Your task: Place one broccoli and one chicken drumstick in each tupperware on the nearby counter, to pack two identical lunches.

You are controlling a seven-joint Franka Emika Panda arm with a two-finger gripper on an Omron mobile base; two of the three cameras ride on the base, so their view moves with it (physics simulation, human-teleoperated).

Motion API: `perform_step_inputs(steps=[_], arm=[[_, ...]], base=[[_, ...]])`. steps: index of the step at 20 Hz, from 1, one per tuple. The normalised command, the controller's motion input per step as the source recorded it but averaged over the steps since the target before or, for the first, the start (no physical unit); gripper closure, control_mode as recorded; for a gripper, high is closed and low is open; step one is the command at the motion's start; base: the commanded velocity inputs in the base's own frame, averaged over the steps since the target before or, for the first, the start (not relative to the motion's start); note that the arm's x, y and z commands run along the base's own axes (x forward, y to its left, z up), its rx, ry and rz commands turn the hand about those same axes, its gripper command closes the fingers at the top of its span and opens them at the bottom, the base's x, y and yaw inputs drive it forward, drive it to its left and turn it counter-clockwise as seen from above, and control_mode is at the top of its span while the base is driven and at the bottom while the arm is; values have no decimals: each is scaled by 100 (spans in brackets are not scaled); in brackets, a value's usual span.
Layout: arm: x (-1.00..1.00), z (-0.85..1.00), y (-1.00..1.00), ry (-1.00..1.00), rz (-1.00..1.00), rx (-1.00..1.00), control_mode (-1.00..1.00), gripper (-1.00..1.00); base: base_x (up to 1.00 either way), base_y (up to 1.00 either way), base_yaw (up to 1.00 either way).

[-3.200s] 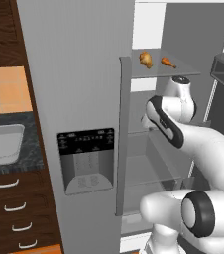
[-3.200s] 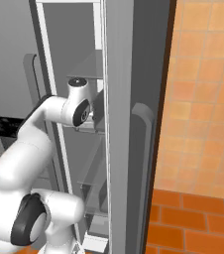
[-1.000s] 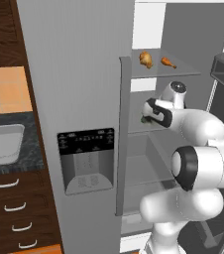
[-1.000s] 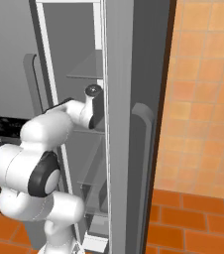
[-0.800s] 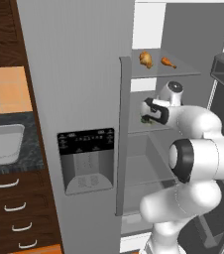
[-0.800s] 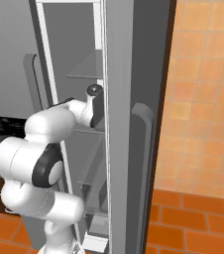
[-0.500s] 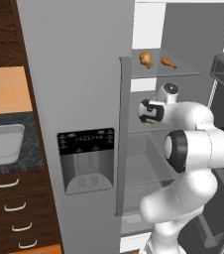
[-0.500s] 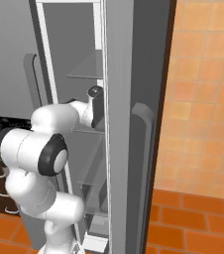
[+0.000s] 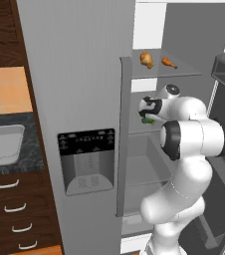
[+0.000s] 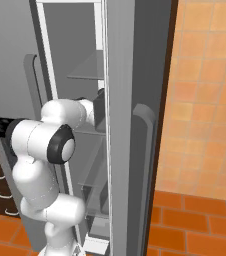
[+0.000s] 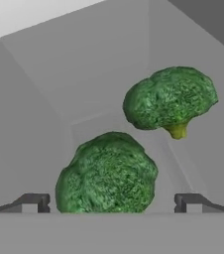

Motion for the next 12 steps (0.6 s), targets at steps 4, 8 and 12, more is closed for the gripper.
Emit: perform_step_inputs(steps=[4, 8, 12], arm=[[1, -14, 0, 2, -1, 3, -100, -100], [12, -25, 0, 0, -1, 2, -100, -100], [9, 0, 0, 0, 0, 2, -100, -100]], base=[[0, 0, 0], [0, 0, 0], [0, 0, 0]])
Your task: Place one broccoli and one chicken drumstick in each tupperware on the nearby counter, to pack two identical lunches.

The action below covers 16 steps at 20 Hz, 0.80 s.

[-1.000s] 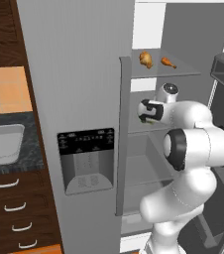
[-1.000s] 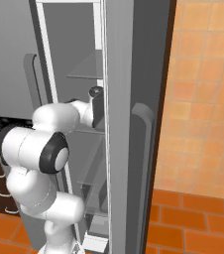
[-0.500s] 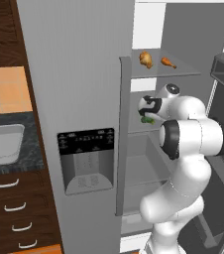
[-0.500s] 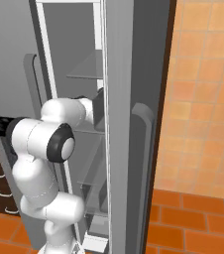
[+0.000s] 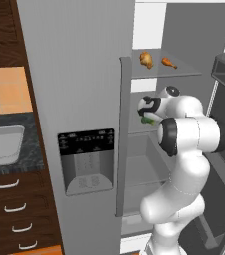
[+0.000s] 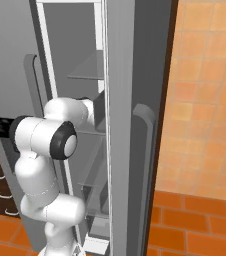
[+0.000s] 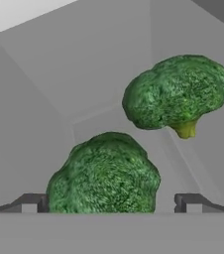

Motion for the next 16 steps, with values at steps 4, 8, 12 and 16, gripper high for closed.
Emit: perform_step_inputs(steps=[4, 8, 12, 16], arm=[[2, 0, 0, 0, 0, 3, -100, -100], [1, -14, 3, 0, 0, 2, -100, -100], [1, -32, 5, 0, 0, 0, -100, -100], [1, -14, 5, 0, 0, 0, -100, -100]], base=[[0, 0, 0], [0, 0, 0], [0, 0, 0], [0, 0, 0]])
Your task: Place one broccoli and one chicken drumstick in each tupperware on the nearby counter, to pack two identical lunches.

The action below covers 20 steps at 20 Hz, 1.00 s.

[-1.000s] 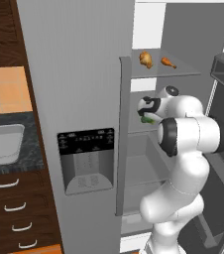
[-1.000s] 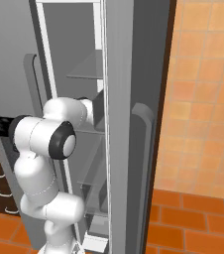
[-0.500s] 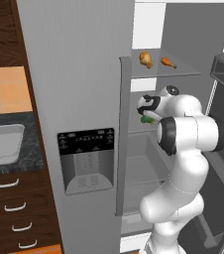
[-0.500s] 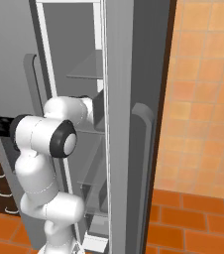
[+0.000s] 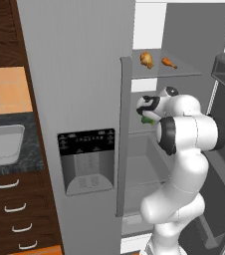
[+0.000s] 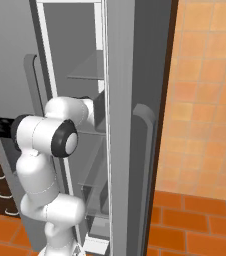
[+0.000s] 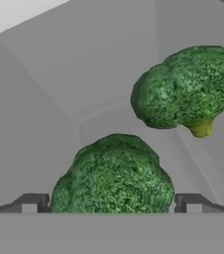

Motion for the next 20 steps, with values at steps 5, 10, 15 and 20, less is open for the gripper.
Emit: perform_step_inputs(steps=[5, 10, 15, 20], arm=[[2, -21, 14, 0, 0, 0, -100, 100], [3, -20, 17, 0, 0, 0, -100, 100], [-34, 1, 3, 3, 1, 0, -100, 100], [-100, 54, 2, -1, 7, 0, -100, 100]], base=[[0, 0, 0], [0, 0, 0], [0, 0, 0], [0, 0, 0]])
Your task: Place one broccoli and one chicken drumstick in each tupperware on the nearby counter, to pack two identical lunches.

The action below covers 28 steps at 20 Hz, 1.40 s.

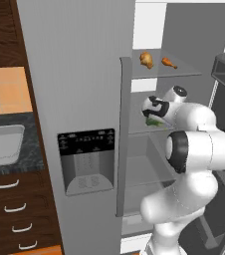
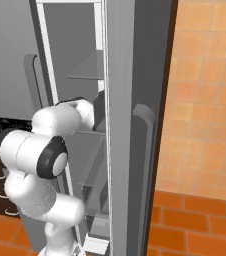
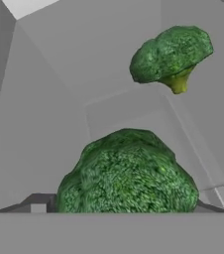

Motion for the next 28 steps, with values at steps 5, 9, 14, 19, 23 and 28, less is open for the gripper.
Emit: perform_step_inputs(steps=[5, 9, 14, 19, 23, 28], arm=[[-100, 92, 21, 0, 6, -4, -100, 100], [-100, 59, 34, 0, 7, -19, -100, 100], [-100, 19, 33, 1, 7, -36, -100, 100], [-100, 71, 48, 3, 0, -8, -100, 100], [-100, 60, 29, 3, 0, 0, -100, 100], [-86, 22, 6, 17, 0, 1, -100, 100]], base=[[0, 0, 0], [0, 0, 0], [0, 0, 0], [0, 0, 0], [0, 0, 0], [0, 0, 0]])
